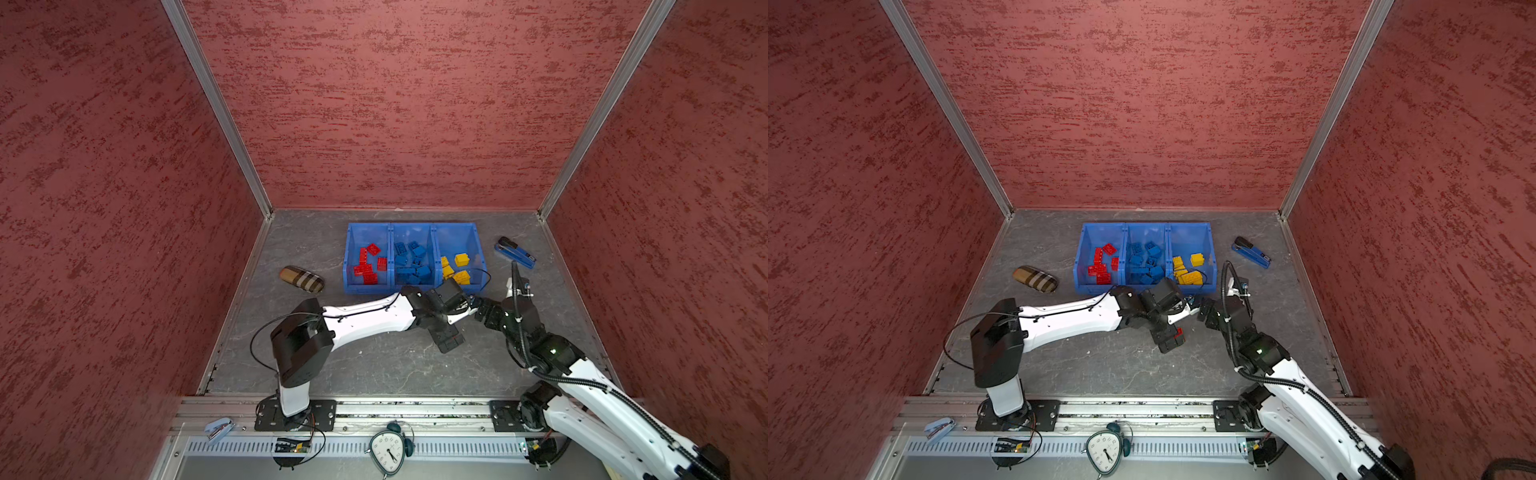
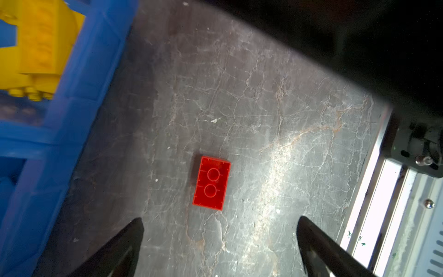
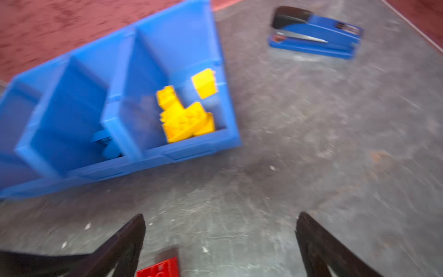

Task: Sort the legos into containers by color
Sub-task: Pick up the lego from the middle-left of the table.

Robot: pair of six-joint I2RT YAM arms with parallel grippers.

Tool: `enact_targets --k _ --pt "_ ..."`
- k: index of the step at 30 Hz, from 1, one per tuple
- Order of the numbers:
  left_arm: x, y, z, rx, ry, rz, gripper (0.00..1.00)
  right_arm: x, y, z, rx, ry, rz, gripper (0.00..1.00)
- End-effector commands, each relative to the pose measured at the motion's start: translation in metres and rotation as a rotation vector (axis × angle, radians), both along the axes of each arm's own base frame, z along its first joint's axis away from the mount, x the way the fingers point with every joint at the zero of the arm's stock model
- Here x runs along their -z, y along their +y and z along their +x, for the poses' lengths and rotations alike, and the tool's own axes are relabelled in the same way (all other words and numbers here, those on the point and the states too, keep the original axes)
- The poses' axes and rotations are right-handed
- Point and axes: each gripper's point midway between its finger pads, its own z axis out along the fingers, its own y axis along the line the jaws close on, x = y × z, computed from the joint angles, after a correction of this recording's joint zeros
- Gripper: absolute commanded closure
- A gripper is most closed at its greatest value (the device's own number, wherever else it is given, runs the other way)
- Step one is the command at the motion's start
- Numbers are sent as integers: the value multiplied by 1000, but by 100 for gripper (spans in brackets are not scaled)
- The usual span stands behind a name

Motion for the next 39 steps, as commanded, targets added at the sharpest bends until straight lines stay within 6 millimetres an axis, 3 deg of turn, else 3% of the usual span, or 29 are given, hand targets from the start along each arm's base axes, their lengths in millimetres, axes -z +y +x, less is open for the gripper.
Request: enact_targets --k 1,7,12,19,23,27,34,37,39 --pt "6 -16 -5 70 15 -13 3 9 -21 -9 119 32 25 1" --pt "35 -9 11 40 -22 43 12 6 -29 -10 162 9 33 1" --pt "47 4 24 9 -3 43 18 6 -39 -14 228 3 62 1" --pt "66 -5 16 79 -10 83 23 6 -46 -13 270 5 75 1" --pt "87 -5 14 94 -10 133 29 5 -45 -11 264 4 76 1" --pt "97 0 15 91 -12 156 42 5 -43 -8 249 8 65 1" --pt "82 7 21 20 38 85 77 -2 -30 3 183 -14 81 1" --pt "57 17 30 -53 47 8 85 -9 -15 10 91 -37 91 1" --pt "36 25 37 -104 50 -53 100 -21 5 15 -26 -83 114 1"
